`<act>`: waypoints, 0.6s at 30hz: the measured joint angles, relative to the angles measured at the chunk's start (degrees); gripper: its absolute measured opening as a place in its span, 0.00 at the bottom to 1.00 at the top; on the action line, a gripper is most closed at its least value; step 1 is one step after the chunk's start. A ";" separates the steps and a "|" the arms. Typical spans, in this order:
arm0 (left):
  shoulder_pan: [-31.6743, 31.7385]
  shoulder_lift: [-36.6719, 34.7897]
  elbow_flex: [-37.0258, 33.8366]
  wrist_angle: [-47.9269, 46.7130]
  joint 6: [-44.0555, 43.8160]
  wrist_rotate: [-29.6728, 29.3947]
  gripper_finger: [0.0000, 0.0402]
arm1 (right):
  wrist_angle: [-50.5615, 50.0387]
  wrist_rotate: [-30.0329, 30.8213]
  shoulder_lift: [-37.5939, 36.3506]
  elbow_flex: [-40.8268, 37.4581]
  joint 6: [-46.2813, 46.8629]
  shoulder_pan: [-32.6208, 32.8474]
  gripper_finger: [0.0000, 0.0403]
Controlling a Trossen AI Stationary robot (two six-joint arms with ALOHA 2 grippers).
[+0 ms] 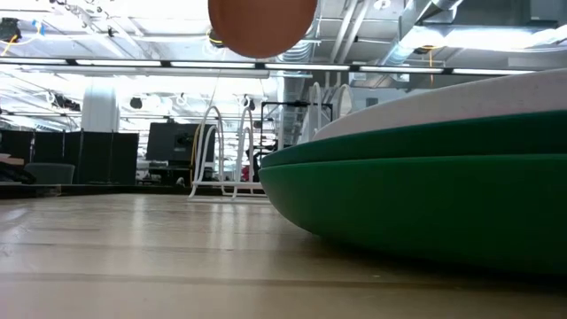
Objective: Sort dishes
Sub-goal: Put the light orange plate in the dish rack
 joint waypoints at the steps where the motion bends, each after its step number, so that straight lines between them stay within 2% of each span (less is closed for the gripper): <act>1: 0.01 0.00 0.00 -0.10 0.01 0.02 0.02 | -0.19 -0.05 0.02 0.00 0.43 -0.02 0.39; 9: 0.02 0.00 0.00 -0.35 0.16 4.04 0.02 | -6.78 -1.73 0.13 0.00 7.84 -1.66 0.30; 18: 0.05 0.00 0.00 -2.49 -0.92 4.09 0.02 | -6.77 -1.53 0.13 0.00 9.00 -2.10 0.24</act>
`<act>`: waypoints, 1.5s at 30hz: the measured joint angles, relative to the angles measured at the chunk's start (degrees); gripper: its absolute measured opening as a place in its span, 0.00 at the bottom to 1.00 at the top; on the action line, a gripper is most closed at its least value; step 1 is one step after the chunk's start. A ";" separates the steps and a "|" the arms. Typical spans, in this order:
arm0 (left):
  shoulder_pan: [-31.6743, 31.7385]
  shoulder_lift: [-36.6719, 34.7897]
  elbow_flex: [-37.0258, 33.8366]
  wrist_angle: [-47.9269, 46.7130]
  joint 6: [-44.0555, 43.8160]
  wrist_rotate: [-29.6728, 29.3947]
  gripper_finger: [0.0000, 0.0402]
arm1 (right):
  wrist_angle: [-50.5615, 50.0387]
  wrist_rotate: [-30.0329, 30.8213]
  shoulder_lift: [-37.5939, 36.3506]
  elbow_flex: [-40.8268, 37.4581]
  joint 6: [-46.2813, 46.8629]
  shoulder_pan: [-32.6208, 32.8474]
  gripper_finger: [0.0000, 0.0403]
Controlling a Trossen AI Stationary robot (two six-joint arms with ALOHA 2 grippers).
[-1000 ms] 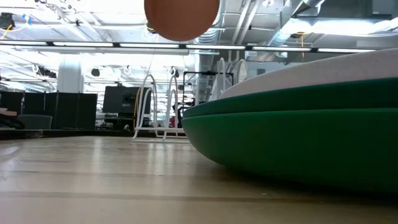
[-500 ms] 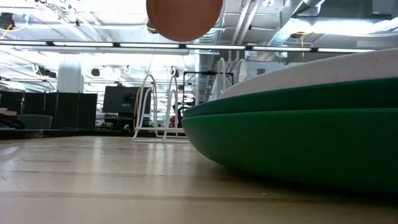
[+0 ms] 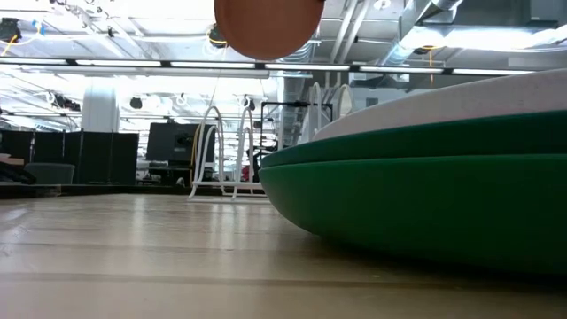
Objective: Sort dishes
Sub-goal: Put the light orange plate in the dish rack
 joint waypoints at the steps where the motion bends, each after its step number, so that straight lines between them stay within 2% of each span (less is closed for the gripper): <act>1: 0.10 0.00 0.00 -0.38 -0.26 -0.08 0.02 | 0.00 0.01 0.00 0.00 0.08 -0.01 0.23; 5: 0.41 0.00 0.00 -0.79 -0.42 -0.08 0.02 | 0.22 0.11 0.00 0.00 0.22 -0.17 0.18; 11: 0.39 0.02 -0.02 -1.34 0.05 -0.06 0.02 | 0.86 0.52 -0.17 0.17 0.25 -0.17 0.04; 18: 0.37 0.02 -0.04 -5.27 -4.17 1.75 0.05 | 0.37 0.65 -0.17 0.13 -0.14 -0.17 0.02; 21: -0.18 0.04 -0.05 -5.80 -6.38 4.75 0.13 | -0.44 -0.03 -0.08 0.00 -0.96 -0.17 0.02; 24: -1.26 -0.01 -0.07 -5.45 -8.04 6.45 0.26 | -0.17 -0.31 -0.02 0.00 -2.93 -0.11 0.02; 31: -3.04 -0.84 -0.02 -4.98 -9.16 3.64 0.56 | 5.05 -0.07 -0.02 0.00 -10.87 -0.33 0.01; 34: -4.36 -1.51 -0.02 -5.18 -10.14 1.60 0.63 | 6.88 0.15 -0.21 -0.02 -16.30 -0.84 0.01; 38: -6.45 -4.60 -0.02 -5.20 -17.62 0.69 0.65 | 10.69 -0.27 -0.94 -0.04 -26.24 -2.30 0.01; 40: -7.79 -6.58 0.05 -6.32 -21.81 1.16 0.65 | 11.02 -3.04 -1.78 -0.04 -29.69 -3.29 0.01; 42: -9.32 -8.70 0.07 -10.18 -25.83 3.08 0.65 | 10.37 -8.74 -3.12 -0.04 -30.49 -4.59 0.01; 45: -10.65 -11.36 0.07 -18.55 -32.83 5.74 0.64 | 4.57 -22.57 -5.39 -0.04 -30.39 -7.77 0.01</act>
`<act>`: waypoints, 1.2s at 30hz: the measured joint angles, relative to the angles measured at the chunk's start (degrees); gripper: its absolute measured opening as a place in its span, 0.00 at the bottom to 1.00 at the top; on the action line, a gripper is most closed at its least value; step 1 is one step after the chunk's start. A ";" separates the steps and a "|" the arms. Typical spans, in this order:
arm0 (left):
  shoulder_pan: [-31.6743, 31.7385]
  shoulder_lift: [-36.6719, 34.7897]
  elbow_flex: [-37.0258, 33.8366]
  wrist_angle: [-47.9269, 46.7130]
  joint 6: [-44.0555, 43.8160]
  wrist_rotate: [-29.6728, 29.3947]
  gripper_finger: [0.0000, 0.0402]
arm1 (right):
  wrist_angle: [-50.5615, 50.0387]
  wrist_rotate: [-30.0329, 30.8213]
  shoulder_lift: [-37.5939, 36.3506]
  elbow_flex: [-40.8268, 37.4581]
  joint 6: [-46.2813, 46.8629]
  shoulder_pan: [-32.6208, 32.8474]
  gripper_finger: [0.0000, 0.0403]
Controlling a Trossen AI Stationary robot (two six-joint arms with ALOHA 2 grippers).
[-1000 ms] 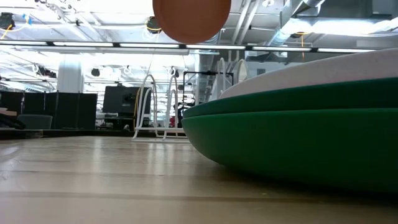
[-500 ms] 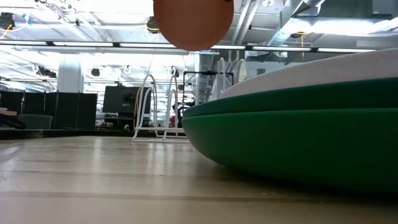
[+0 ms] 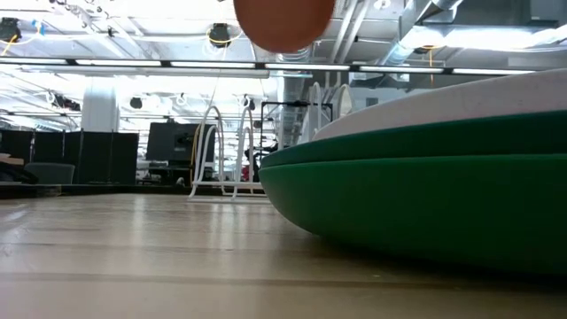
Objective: Sort dishes
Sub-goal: Put the light orange plate in the dish rack
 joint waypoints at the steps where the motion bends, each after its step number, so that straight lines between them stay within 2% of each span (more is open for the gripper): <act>1: -0.07 -0.82 0.00 -2.93 -2.34 -0.02 0.64 | -3.05 -5.55 -0.92 0.00 0.22 -1.50 0.01; 4: 0.09 -3.23 0.00 -13.57 -10.85 -0.36 0.64 | -10.04 -24.16 -3.12 0.00 2.17 -7.89 0.01; 6: 0.33 -4.47 0.00 -20.35 -17.16 -0.36 0.64 | -11.24 -33.17 -3.41 0.00 6.25 -12.90 0.01; 13: 1.08 -8.04 -0.09 -40.06 -34.70 1.59 0.64 | -11.04 -53.04 0.86 3.81 17.48 -26.95 0.01; 16: 1.07 -9.04 -0.09 -45.61 -39.12 1.77 0.64 | -11.23 -55.37 4.56 8.58 22.15 -29.17 0.01; 18: 1.08 -9.88 -0.09 -47.59 -40.35 1.46 0.64 | -11.02 -54.16 6.88 11.96 26.29 -29.18 0.01; 21: 1.08 -11.01 -0.09 -49.06 -40.26 -1.32 0.64 | -10.95 -46.96 10.04 16.52 29.25 -27.26 0.01; 23: 1.08 -11.36 -0.09 -50.06 -39.47 -3.29 0.64 | -11.59 -37.94 11.79 19.48 29.49 -25.27 0.01; 26: 1.10 -11.94 -0.09 -51.21 -38.20 -6.23 0.64 | -14.22 -20.83 14.64 25.43 31.08 -21.86 0.01; 28: 1.10 -12.09 -0.09 -52.01 -37.67 -8.78 0.64 | -18.53 -13.53 15.87 29.28 33.21 -20.21 0.01; 32: 1.10 -11.90 -0.09 -54.09 -37.17 -11.99 0.64 | -28.37 -7.11 17.64 34.30 40.80 -17.62 0.01; 36: 2.13 -10.43 -0.09 -54.86 -33.21 -12.18 0.64 | -32.56 -5.71 18.64 34.91 49.28 -16.06 0.01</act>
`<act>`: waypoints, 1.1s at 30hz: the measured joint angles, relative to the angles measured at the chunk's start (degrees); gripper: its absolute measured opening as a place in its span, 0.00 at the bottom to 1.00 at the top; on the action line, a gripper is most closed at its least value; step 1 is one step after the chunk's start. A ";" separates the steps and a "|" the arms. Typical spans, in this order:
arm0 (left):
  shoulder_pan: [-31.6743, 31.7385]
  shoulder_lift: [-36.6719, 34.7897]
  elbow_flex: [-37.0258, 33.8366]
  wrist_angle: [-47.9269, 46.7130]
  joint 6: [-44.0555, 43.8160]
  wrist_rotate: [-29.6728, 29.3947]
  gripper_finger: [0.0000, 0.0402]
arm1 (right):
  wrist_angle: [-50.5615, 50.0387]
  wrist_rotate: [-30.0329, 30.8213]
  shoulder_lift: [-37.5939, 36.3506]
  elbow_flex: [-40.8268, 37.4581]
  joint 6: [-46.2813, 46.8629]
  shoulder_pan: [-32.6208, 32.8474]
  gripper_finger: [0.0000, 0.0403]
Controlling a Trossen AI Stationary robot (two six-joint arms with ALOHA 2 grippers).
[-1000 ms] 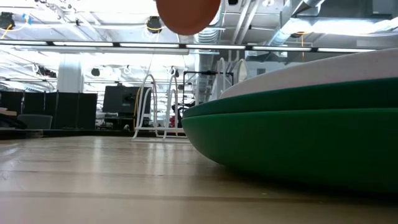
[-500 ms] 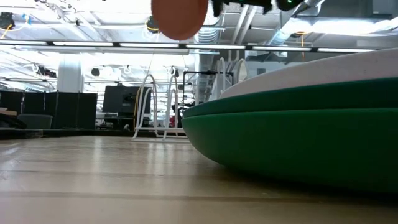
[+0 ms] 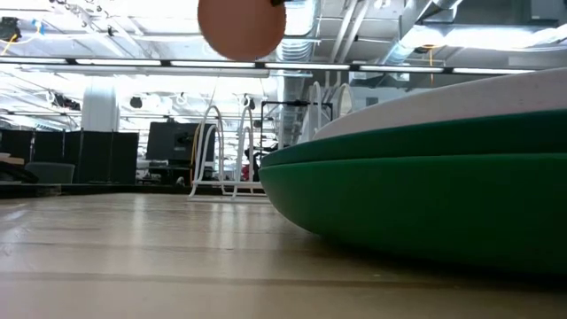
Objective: Sort dishes
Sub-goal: Put the light orange plate in the dish rack
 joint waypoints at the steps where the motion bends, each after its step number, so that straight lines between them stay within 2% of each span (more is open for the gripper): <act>1: 0.28 0.72 0.00 0.02 2.12 0.01 0.64 | -0.40 0.12 0.02 0.00 2.32 0.01 0.01; 8: 2.47 9.15 0.00 3.72 17.72 -0.96 0.64 | -6.38 1.48 -0.13 0.13 24.18 -3.12 0.01; 10: 3.30 12.30 0.00 4.84 23.90 -0.95 0.64 | -8.29 -0.59 -0.09 0.11 29.65 -4.07 0.01; 13: 5.06 16.91 0.02 6.91 32.01 -3.25 0.64 | -9.33 -9.48 -0.11 0.11 34.84 -4.72 0.01; 17: 7.17 20.47 2.88 10.55 35.58 -3.18 0.64 | -9.12 -24.76 -0.11 0.11 38.49 -7.16 0.01; 20: 5.81 21.99 6.92 10.85 35.39 -3.26 0.64 | -11.87 -31.51 -0.09 1.50 41.82 -11.34 0.01; 26: 1.00 23.76 13.11 10.84 33.45 -3.04 0.64 | -13.73 -50.49 -0.13 2.82 55.05 -20.50 0.01; 33: -0.60 23.69 17.23 11.67 28.26 -3.01 0.64 | -11.75 -67.91 -0.13 2.35 59.23 -21.76 0.01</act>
